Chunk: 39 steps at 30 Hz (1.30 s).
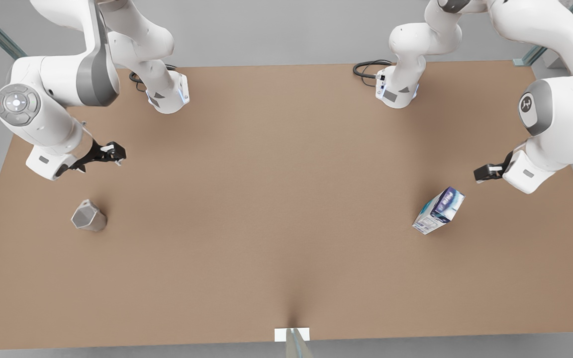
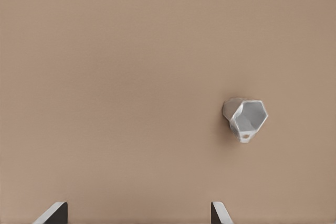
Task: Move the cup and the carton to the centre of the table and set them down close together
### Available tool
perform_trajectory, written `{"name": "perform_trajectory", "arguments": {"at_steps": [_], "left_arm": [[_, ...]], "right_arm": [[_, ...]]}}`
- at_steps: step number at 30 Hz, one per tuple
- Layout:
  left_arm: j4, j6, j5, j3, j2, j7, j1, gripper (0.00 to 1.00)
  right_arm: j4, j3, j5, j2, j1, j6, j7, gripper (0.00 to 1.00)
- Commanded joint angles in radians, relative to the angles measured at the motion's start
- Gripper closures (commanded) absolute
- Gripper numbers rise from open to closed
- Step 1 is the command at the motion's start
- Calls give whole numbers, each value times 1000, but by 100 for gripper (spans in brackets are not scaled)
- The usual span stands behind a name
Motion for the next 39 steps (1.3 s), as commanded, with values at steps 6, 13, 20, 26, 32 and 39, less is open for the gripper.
{"name": "perform_trajectory", "arguments": {"at_steps": [6, 13, 20, 26, 32, 39], "left_arm": [[0, -20, 7, -9, 14, -10, -6, 0], [2, -24, 8, -9, 13, -4, 3, 0], [2, -23, 10, -9, 16, -7, -2, 0], [8, -23, 10, -9, 17, -5, -3, 0], [52, -14, 8, -9, 25, -18, -8, 0], [78, -7, 4, -33, 85, -21, -37, 0]], "right_arm": [[18, -11, -18, 235, -272, 118, -14, 0], [5, -2, -25, 413, -440, 264, -18, 0], [-3, 0, -3, 515, -496, 325, 146, 0], [-35, 35, 8, 525, -522, 354, 130, 0], [-41, 60, -3, 545, -558, 387, 101, 0], [-31, 58, -6, 568, -553, 388, 87, 0]]}}
